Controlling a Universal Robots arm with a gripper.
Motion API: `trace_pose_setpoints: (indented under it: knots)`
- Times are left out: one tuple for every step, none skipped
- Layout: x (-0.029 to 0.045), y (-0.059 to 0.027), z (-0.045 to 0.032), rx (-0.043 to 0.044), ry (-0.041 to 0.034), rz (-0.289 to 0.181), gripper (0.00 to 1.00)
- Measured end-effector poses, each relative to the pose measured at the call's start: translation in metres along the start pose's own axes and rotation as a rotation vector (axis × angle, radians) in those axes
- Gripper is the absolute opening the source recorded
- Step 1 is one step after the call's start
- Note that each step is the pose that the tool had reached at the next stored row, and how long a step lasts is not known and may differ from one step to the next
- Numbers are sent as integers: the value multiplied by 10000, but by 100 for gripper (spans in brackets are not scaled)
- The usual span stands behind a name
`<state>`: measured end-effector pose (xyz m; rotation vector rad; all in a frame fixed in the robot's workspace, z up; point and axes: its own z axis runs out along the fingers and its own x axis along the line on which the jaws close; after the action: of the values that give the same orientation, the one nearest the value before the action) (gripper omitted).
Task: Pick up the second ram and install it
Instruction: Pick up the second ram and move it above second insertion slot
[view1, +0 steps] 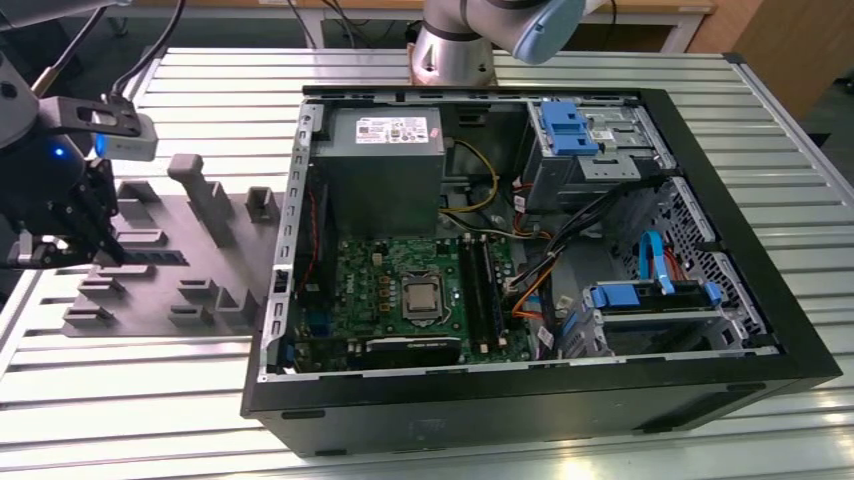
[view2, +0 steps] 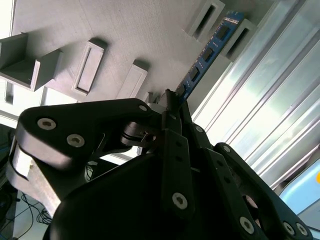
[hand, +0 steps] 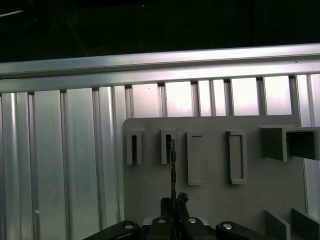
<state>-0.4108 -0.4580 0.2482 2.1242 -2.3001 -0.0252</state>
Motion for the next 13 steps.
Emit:
trace_pose_setpoints:
  knots:
    - [0,0,-3,-2,2,0,14]
    - [0,0,-5,-3,2,0,14]
    - [0,0,-7,-3,3,0,14]
    - [0,1,-8,-3,3,0,14]
    - [0,1,-13,-3,3,0,14]
    - [0,1,-21,-3,3,0,14]
    - [0,1,-23,-3,3,0,14]
    - [0,1,-24,-3,3,0,14]
    - [0,1,-27,-3,3,0,14]
    - [0,1,-29,-3,3,-1,14]
    - [0,1,-32,-3,3,-1,14]
    - [0,1,-35,-3,3,0,14]
    - [0,1,-37,-3,2,0,14]
